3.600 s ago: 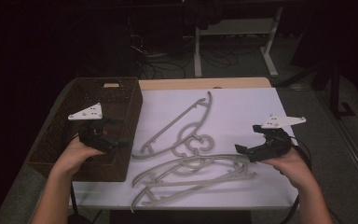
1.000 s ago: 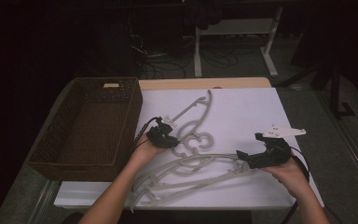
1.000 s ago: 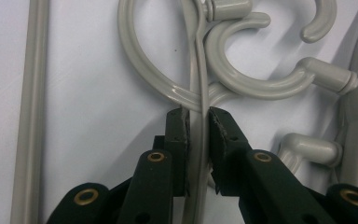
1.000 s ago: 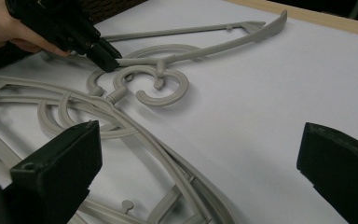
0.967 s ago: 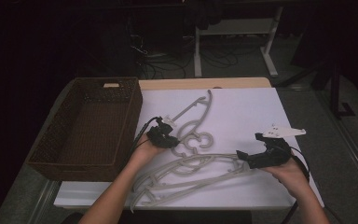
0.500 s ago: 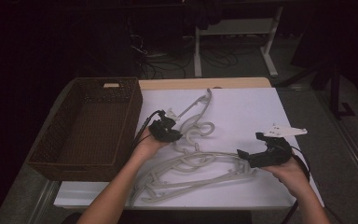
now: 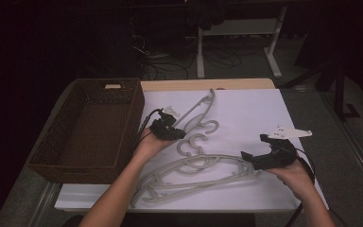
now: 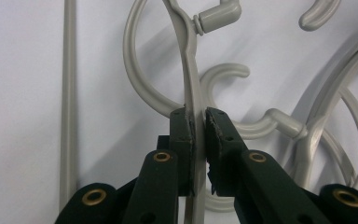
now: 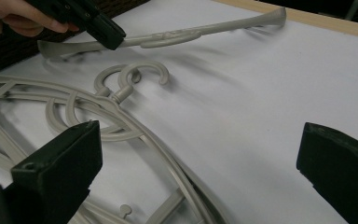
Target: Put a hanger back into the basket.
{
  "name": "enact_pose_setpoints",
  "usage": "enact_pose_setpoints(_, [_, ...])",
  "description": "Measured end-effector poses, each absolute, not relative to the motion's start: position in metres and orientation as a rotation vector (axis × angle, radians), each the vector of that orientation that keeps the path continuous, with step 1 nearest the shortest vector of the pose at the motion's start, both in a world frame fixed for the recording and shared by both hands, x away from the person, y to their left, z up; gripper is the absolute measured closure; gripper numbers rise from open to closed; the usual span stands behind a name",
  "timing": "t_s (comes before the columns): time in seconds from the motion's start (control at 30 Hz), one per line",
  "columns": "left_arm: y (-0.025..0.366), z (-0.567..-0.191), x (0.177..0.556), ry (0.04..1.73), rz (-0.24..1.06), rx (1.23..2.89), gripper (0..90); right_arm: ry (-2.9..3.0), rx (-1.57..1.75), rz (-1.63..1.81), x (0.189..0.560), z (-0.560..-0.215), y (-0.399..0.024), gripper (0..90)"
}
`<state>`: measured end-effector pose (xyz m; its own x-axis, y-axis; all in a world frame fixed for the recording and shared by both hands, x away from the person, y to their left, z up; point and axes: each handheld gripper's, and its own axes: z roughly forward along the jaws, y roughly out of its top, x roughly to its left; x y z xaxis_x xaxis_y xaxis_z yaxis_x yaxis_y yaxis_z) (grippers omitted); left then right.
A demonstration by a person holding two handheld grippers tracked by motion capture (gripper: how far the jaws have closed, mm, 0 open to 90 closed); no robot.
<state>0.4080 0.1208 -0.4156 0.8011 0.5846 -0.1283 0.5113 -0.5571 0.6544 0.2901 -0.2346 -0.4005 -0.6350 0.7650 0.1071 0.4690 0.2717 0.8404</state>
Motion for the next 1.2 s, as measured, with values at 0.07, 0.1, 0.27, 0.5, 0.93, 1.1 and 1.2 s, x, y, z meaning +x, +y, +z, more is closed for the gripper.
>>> enact_pose_setpoints(0.07, [0.119, -0.414, 0.407, 0.804, 0.104, 2.248, 82.0, 2.227, 1.124, 1.302, 0.29, -0.4, -0.234, 0.1])
enact_pose_setpoints(0.1, [0.117, -0.413, 0.406, 0.8, 0.09, 2.233, 82.0, 2.227, 1.125, 1.302, 0.29, -0.4, -0.234, 0.1])
enact_pose_setpoints(0.27, [0.099, -0.404, 0.4, 0.75, 0.076, 2.226, 81.9, 2.227, 1.124, 1.302, 0.291, -0.4, -0.234, 0.1])
enact_pose_setpoints(0.5, [0.062, -0.412, 0.393, 0.701, 0.037, 2.27, 81.7, 2.232, 1.12, 1.301, 0.291, -0.401, -0.233, 0.1])
enact_pose_setpoints(0.93, [0.045, -0.418, 0.396, 0.602, 0.079, 2.337, 64.0, 2.24, 1.114, 1.297, 0.291, -0.401, -0.233, 0.1])
enact_pose_setpoints(1.1, [0.045, -0.401, 0.424, 0.614, 0.159, 2.313, 58.0, 2.24, 1.116, 1.297, 0.29, -0.401, -0.232, 0.1])
enact_pose_setpoints(1.2, [0.039, -0.401, 0.446, 0.637, 0.173, 2.344, 53.4, 2.244, 1.112, 1.297, 0.29, -0.401, -0.231, 0.1])
